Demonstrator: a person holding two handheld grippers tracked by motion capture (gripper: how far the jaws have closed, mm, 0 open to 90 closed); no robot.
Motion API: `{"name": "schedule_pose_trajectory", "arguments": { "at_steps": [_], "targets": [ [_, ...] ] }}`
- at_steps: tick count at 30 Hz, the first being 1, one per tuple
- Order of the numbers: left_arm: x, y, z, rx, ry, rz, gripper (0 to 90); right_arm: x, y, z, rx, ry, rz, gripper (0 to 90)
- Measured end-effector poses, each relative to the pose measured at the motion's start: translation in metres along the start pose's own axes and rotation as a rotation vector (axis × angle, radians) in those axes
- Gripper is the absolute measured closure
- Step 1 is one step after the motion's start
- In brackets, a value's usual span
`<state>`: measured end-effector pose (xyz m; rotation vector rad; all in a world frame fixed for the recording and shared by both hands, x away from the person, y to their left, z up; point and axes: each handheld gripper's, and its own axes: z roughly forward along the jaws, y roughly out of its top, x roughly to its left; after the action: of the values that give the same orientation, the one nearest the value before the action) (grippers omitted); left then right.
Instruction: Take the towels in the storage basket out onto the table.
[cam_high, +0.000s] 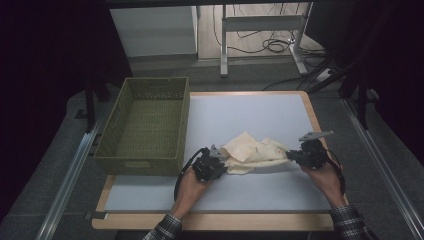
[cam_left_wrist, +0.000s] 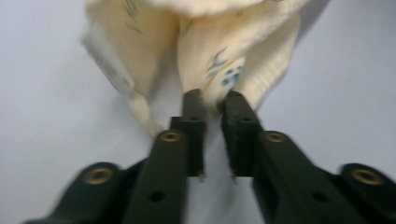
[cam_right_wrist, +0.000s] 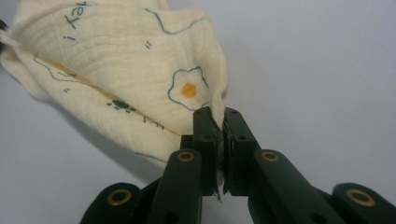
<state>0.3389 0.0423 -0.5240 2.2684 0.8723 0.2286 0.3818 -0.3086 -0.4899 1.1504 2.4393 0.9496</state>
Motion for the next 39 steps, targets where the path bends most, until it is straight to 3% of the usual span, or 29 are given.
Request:
{"name": "schedule_pose_trajectory", "arguments": {
  "at_steps": [2, 6, 10, 12, 17, 21, 23, 25, 27, 29, 32, 33, 34, 36, 38, 39],
  "targets": [
    [0.0, 0.001, -0.003, -0.014, -0.004, -0.009, 54.4, -0.001, -0.009, 0.002, 0.005, -0.001, 0.004, 73.4],
    [0.005, 0.003, -0.01, -0.038, 0.01, -0.03, 45.8, -0.001, -0.004, -0.007, -0.022, -0.004, -0.003, 65.0],
    [0.012, 0.007, -0.017, -0.066, 0.041, -0.066, 44.4, -0.001, 0.008, -0.013, -0.04, -0.026, -0.028, 61.4],
    [0.015, 0.009, -0.014, -0.063, 0.05, -0.091, 44.2, -0.001, 0.017, -0.011, -0.056, -0.011, -0.024, 58.7],
    [0.027, 0.014, -0.001, -0.054, 0.098, -0.113, 43.6, 0.0, 0.033, 0.019, -0.024, 0.033, -0.027, 54.7],
    [0.034, 0.015, 0.008, -0.052, 0.087, -0.123, 52.6, 0.003, 0.035, 0.046, 0.033, 0.047, -0.027, 58.6],
    [0.035, 0.015, 0.013, -0.045, 0.059, -0.122, 62.7, 0.007, 0.033, 0.054, 0.077, 0.018, -0.041, 71.1],
    [0.034, 0.016, 0.015, -0.035, 0.035, -0.101, 84.8, 0.013, 0.031, 0.052, 0.067, 0.04, -0.062, 87.7],
    [0.033, 0.019, 0.015, -0.032, 0.034, -0.096, 85.8, 0.015, 0.031, 0.05, 0.073, 0.025, -0.08, 88.2],
    [0.035, 0.034, 0.004, -0.044, 0.055, -0.071, 86.4, 0.015, 0.035, 0.039, 0.071, -0.006, -0.106, 88.8],
    [0.04, 0.059, -0.012, -0.056, 0.097, -0.036, 86.3, 0.004, 0.043, 0.021, 0.015, -0.047, -0.088, 88.7],
    [0.04, 0.059, -0.012, -0.056, 0.097, -0.036, 86.3, -0.002, 0.048, 0.014, -0.01, -0.058, -0.077, 88.7],
    [0.044, 0.072, -0.019, -0.056, 0.134, -0.013, 86.3, -0.002, 0.048, 0.014, -0.01, -0.058, -0.077, 88.7],
    [0.054, 0.097, -0.027, -0.057, 0.187, 0.013, 86.2, -0.016, 0.061, -0.001, -0.066, -0.093, -0.055, 88.7],
    [0.067, 0.122, -0.027, -0.062, 0.246, 0.012, 84.7, -0.028, 0.075, -0.009, -0.109, -0.108, -0.018, 88.5],
    [0.074, 0.133, -0.023, -0.044, 0.286, 0.013, 78.4, -0.034, 0.081, -0.012, -0.129, -0.113, -0.001, 88.0]
  ]
}}
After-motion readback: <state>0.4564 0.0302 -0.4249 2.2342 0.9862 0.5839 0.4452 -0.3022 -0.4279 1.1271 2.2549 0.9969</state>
